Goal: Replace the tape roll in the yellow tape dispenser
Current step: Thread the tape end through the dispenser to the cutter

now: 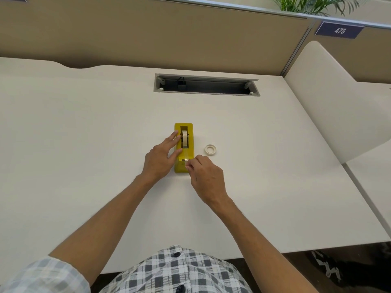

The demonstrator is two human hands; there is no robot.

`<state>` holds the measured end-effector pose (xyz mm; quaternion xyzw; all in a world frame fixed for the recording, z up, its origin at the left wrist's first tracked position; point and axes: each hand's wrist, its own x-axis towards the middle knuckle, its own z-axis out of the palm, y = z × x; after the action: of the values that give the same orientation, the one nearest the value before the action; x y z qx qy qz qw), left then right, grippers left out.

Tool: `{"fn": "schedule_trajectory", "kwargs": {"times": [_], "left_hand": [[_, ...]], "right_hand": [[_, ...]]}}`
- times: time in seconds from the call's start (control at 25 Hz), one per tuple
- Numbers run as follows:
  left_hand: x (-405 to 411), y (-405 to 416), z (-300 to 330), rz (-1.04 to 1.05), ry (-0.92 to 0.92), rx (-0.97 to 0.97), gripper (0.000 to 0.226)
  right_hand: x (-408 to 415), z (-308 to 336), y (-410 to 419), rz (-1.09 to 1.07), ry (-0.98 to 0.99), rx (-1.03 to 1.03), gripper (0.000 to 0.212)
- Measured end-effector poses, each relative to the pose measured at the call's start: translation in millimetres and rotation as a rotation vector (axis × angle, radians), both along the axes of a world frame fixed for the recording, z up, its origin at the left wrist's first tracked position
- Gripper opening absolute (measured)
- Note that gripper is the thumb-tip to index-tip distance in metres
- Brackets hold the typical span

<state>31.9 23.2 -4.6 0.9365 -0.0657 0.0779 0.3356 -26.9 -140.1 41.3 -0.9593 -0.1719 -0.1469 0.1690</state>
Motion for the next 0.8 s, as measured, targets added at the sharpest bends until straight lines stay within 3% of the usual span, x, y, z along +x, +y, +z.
{"fn": "schedule_trajectory", "kwargs": {"times": [0.16, 0.28, 0.44, 0.8], "left_hand": [[-3, -2, -1, -0.050, 0.055, 0.084, 0.053], [-10, -7, 1, 0.030, 0.012, -0.045, 0.046], [-26, -15, 3, 0.108, -0.086, -0.240, 0.020], [-41, -18, 5, 0.042, 0.000, -0.292, 0.025]], "right_hand": [[0, -7, 0, -0.003, 0.009, 0.014, 0.011], [-1, -11, 1, -0.024, 0.000, 0.036, 0.008], [0, -15, 1, -0.031, -0.055, 0.060, 0.006], [4, -30, 2, -0.016, -0.150, 0.109, 0.010]]}}
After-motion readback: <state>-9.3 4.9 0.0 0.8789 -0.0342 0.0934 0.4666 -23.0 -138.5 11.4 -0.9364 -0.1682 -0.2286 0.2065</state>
